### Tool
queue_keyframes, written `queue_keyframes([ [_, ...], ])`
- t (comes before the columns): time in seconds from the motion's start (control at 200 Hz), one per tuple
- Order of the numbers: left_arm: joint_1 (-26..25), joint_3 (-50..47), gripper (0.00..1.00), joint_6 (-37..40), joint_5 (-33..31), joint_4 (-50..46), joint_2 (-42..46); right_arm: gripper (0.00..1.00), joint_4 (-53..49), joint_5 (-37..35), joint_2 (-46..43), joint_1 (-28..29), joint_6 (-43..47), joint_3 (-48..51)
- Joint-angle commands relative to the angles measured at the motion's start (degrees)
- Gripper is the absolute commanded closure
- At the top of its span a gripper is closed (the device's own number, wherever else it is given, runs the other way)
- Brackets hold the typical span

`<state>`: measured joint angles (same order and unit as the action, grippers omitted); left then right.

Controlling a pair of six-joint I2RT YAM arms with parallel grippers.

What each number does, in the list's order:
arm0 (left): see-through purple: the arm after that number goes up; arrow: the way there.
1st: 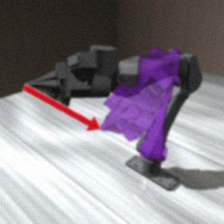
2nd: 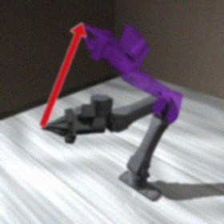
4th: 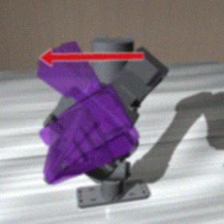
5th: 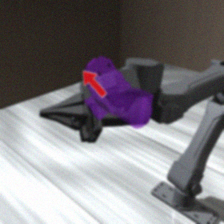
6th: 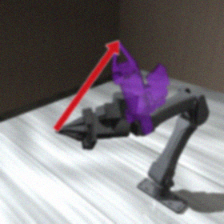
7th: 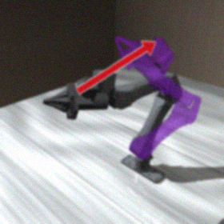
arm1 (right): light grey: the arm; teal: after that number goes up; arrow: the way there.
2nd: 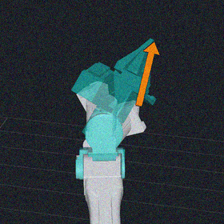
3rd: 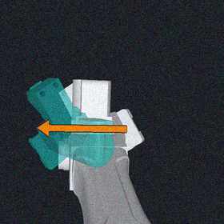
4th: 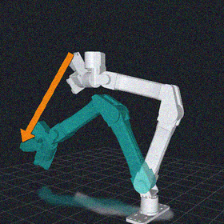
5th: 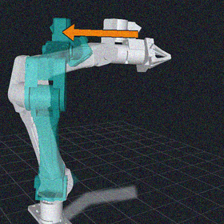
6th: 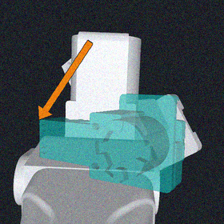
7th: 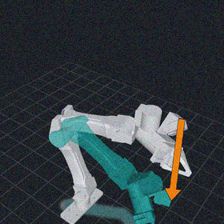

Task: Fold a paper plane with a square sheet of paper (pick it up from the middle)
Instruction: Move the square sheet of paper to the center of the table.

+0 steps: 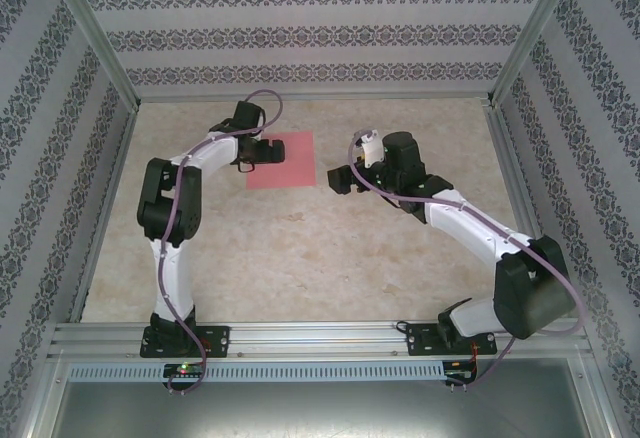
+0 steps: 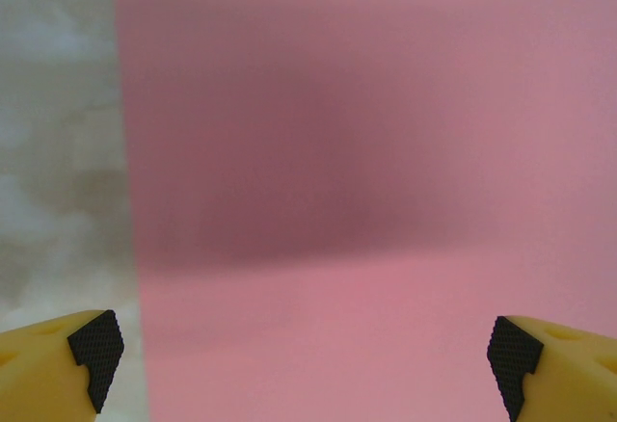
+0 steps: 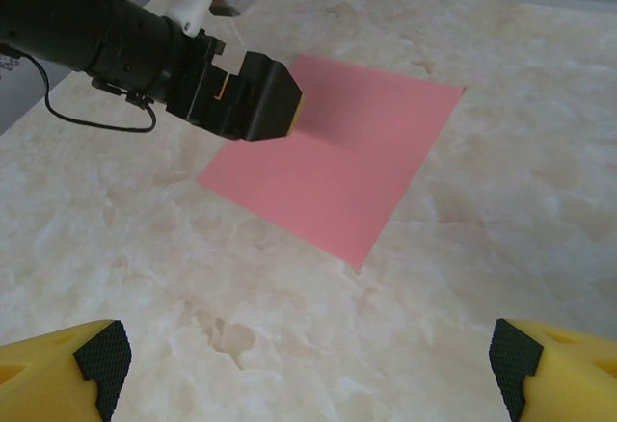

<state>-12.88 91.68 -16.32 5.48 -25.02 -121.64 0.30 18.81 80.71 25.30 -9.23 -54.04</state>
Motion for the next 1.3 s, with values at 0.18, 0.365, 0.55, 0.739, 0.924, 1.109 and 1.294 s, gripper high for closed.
queue_keyframes([
  [0.18, -3.3, 7.9, 0.0, -2.9, -4.0, -6.8, -6.9, 0.02, -0.9, -3.3, 1.6, 1.0, -2.8, -1.7],
  [0.365, -5.1, 10.0, 0.0, -2.8, -6.3, -9.8, -9.6, 0.02, -1.6, -5.0, 1.4, 1.0, -3.1, -1.1],
  [0.55, -6.4, 8.6, 0.0, -3.6, -6.9, -10.4, -9.8, 0.02, -2.3, -6.8, 0.1, 0.3, -2.9, -0.1],
  [0.739, -8.2, 5.6, 0.0, -4.6, -8.6, -11.0, -9.6, 0.02, -3.0, -7.2, -2.3, -1.4, -3.2, 1.7],
  [0.924, -11.1, 1.1, 0.0, -5.5, -8.5, -10.0, -8.4, 0.02, -4.4, -7.2, -5.3, -3.8, -3.6, 3.8],
  [1.109, -14.5, -3.7, 0.0, -6.7, -7.8, -9.1, -6.3, 0.02, -5.3, -6.5, -9.5, -7.2, -4.0, 6.6],
  [1.294, -18.2, -7.4, 0.0, -9.3, -6.9, -9.0, -3.6, 0.02, -8.4, -4.9, -13.7, -10.0, -4.0, 8.9],
])
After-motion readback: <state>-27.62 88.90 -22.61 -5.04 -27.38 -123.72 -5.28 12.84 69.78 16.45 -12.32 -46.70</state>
